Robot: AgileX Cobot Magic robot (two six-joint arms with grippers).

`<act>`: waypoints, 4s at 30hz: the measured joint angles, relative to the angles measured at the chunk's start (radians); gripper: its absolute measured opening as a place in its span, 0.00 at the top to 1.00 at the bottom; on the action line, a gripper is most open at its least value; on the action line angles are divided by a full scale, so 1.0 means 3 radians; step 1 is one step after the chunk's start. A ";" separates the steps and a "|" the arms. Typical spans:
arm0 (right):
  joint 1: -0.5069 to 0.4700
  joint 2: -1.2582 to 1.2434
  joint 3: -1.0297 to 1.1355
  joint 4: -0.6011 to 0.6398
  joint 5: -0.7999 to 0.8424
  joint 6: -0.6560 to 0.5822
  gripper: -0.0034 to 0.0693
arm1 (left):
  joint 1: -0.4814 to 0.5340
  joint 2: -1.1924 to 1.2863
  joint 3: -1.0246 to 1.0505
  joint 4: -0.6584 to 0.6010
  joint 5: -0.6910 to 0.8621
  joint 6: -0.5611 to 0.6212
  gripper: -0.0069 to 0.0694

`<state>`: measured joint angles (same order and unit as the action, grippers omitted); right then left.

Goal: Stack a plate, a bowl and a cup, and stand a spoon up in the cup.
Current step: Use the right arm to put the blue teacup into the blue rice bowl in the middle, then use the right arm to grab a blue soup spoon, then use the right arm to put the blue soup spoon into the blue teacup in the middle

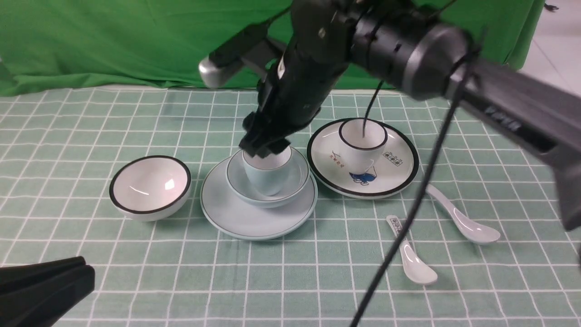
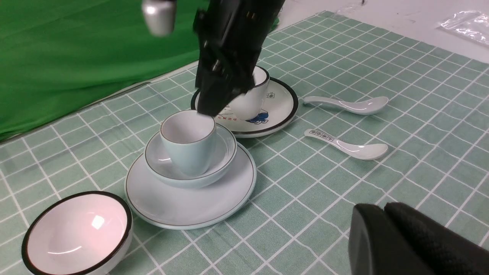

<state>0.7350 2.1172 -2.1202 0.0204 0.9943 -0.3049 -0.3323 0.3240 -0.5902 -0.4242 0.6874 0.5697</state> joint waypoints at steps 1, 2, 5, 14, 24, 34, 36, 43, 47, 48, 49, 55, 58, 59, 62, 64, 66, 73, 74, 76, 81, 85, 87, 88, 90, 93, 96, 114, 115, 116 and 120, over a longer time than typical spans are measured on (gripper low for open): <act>0.0000 -0.0196 0.0000 -0.0100 0.0275 0.0029 0.35 | 0.0000 0.0000 0.0000 0.0000 -0.0001 0.0000 0.89; 0.0000 -0.0304 0.0003 -0.0234 0.0450 0.0094 0.36 | 0.0000 0.0000 0.0000 0.0000 -0.0001 0.0000 0.89; -0.0032 -0.0467 0.0092 -0.0385 0.0455 0.0224 0.43 | 0.0000 0.0000 0.0000 0.0000 -0.0004 0.0000 0.89; -0.0859 -0.0969 0.1900 -0.0411 0.0403 0.0453 0.55 | 0.0000 0.0000 0.0000 0.0000 -0.0005 -0.0011 0.89; -0.1575 -0.0632 0.2296 -0.0094 -0.0529 0.0128 0.42 | 0.0000 0.0000 0.0000 0.0000 -0.0008 -0.0011 0.89; -0.1714 -0.0126 0.2100 0.0018 -0.0832 -0.0077 0.41 | 0.0000 0.0000 0.0000 -0.0058 -0.0015 -0.0041 0.89; -0.1714 -0.0071 0.2042 0.0036 -0.0840 -0.0091 0.41 | 0.0000 0.0000 0.0000 -0.0065 -0.0015 -0.0055 0.89; -0.1714 0.0003 0.1986 0.0094 -0.0787 -0.0110 0.56 | 0.0000 0.0000 0.0000 -0.0075 0.0021 -0.0059 0.89; -0.1717 0.0009 0.1963 0.0112 -0.0722 -0.0140 0.73 | 0.0000 0.0000 0.0000 -0.0075 0.0025 -0.0059 0.89; -0.1721 0.0009 0.1963 0.0123 -0.0702 -0.0150 0.73 | 0.0000 0.0000 0.0000 -0.0075 0.0028 -0.0059 0.89; -0.1721 0.0002 0.1963 0.0140 -0.0680 -0.0154 0.72 | 0.0000 0.0000 0.0000 -0.0075 0.0028 -0.0059 0.89; -0.1721 -0.0291 0.2012 0.0350 -0.0458 -0.0160 0.72 | 0.0000 0.0000 0.0000 -0.0075 0.0035 -0.0059 0.89; -0.1696 -0.0655 0.2214 0.0531 -0.0574 -0.0160 0.72 | 0.0000 0.0000 0.0000 -0.0075 0.0056 -0.0059 0.89; -0.1654 -0.0870 0.2432 0.0627 -0.0710 -0.0160 0.72 | 0.0000 0.0000 0.0000 -0.0075 0.0072 -0.0059 0.89; -0.1396 -0.1423 0.3061 0.0952 -0.1399 -0.0172 0.72 | 0.0000 0.0000 0.0000 -0.0075 0.0084 -0.0059 0.89; -0.1142 -0.1681 0.3442 0.1211 -0.2141 -0.0221 0.72 | 0.0000 0.0000 0.0000 -0.0075 0.0084 -0.0059 0.89; -0.0732 -0.1845 0.3795 0.1393 -0.3376 -0.0265 0.72 | 0.0000 0.0000 0.0000 -0.0075 0.0064 -0.0059 0.89; 0.0126 -0.1517 0.3910 0.1125 -0.5577 -0.0167 0.72 | 0.0000 0.0000 0.0000 -0.0075 0.0034 -0.0059 0.89; 0.0156 -0.1406 0.3826 0.1022 -0.5696 -0.0101 0.72 | 0.0000 0.0000 0.0000 -0.0075 0.0034 -0.0059 0.89; 0.0152 -0.1120 0.3568 0.0818 -0.5820 0.0046 0.72 | 0.0000 0.0000 0.0000 -0.0075 0.0034 -0.0059 0.89; 0.0060 -0.0713 0.3110 0.0460 -0.5827 0.0232 0.72 | 0.0000 0.0000 0.0000 -0.0075 0.0034 -0.0059 0.89; -0.0070 -0.0526 0.2823 0.0313 -0.5732 0.0501 0.72 | 0.0000 0.0000 0.0000 -0.0075 0.0098 -0.0059 0.89; -0.0138 -0.0470 0.2785 0.0141 -0.5760 0.0714 0.72 | 0.0000 0.0000 0.0000 -0.0075 0.0138 -0.0059 0.89; -0.0139 -0.0461 0.2786 0.0123 -0.5760 0.0753 0.72 | 0.0000 0.0000 0.0000 -0.0075 0.0137 -0.0059 0.89; -0.0150 -0.0401 0.2780 -0.0068 -0.5768 0.0903 0.72 | 0.0000 0.0000 0.0000 -0.0075 0.0141 -0.0062 0.89; -0.0155 -0.0294 0.2768 -0.0190 -0.5861 0.0957 0.72 | 0.0000 0.0000 0.0000 -0.0075 0.0117 -0.0062 0.89; -0.0172 -0.0211 0.2739 -0.0221 -0.5882 0.1016 0.72 | 0.0000 0.0000 0.0000 -0.0089 0.0110 -0.0062 0.89; -0.0270 0.0206 0.2616 -0.0240 -0.5999 0.1164 0.55 | 0.0000 0.0000 0.0000 -0.0150 0.0097 -0.0012 0.89; -0.0270 0.0206 0.2616 -0.0237 -0.6002 0.1170 0.51 | 0.0000 0.0000 0.0000 -0.0150 0.0097 -0.0012 0.89; -0.0270 0.0206 0.2615 -0.0240 -0.6006 0.1194 0.48 | 0.0000 0.0000 0.0000 -0.0150 0.0097 -0.0012 0.89; -0.0266 0.0143 0.2612 -0.0240 -0.5860 0.1429 0.41 | 0.0000 0.0000 0.0000 -0.0150 0.0097 -0.0002 0.89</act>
<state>0.6551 2.1601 -1.3365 -0.0516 -0.7636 0.1239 -0.3323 0.3240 -0.5902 -0.4691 0.7167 0.5691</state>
